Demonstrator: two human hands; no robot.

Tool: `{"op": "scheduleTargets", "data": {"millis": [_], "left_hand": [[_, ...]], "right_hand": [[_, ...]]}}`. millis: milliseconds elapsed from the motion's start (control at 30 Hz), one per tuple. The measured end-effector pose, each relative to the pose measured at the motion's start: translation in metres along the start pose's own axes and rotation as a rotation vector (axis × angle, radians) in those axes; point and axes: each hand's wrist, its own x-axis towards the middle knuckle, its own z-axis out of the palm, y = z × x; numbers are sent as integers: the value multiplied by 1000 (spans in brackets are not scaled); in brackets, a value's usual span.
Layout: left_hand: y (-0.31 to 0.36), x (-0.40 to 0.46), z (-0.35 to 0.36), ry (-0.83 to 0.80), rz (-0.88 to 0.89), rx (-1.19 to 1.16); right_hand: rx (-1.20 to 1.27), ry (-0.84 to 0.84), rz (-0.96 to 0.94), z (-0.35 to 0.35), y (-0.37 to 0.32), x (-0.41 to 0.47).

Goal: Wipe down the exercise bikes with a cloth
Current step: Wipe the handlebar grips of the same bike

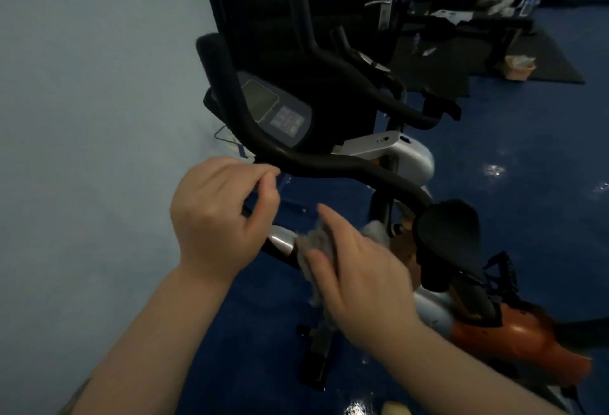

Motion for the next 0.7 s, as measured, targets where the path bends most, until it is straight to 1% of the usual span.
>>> {"op": "scheduleTargets", "data": {"millis": [33,67,133,167,200,233,267,300,333,367,433,500,567,600,633,700], "left_hand": [[1,-1,-5,-25,-68,-85],[3,-4,-10,-43,-187,-175],[10,-15,-19,-47,-540,-361],[15,-22,-22,-42,-697,-449],[20,-26,-24,-38,-796,-516],[24,-30,-26,-42,-843,-562],[26,-33,-29,-54,-869,-601],[26,-35,-32,-65,-886,-642],[24,-35,-35,-82,-893,-683],[21,-36,-39,-108,-889,-718],[14,-36,-45,-177,-860,-739],[11,-35,-49,-230,-850,-730],[12,-33,-50,-241,-854,-745],[12,-32,-50,-237,-851,-750],[12,-32,-50,-241,-852,-761],[11,-31,-51,-273,-847,-759]], "right_hand": [[-42,-22,-23,-4,6,-4],[-85,-24,-20,-5,6,-5],[-128,-75,0,0,-11,10],[-118,-100,-28,7,-24,23],[-94,-121,-51,13,-38,36],[-5,-115,-48,17,-51,46],[66,-82,-45,20,-59,53],[88,-21,-56,20,-64,54],[91,36,-99,18,-64,48],[80,48,-120,16,-61,41],[24,-74,-61,8,-49,34],[20,-202,8,10,-45,53],[144,-249,81,16,-64,80],[235,-197,70,20,-77,87],[280,-111,28,23,-88,85],[223,56,-66,26,-87,60]]}}
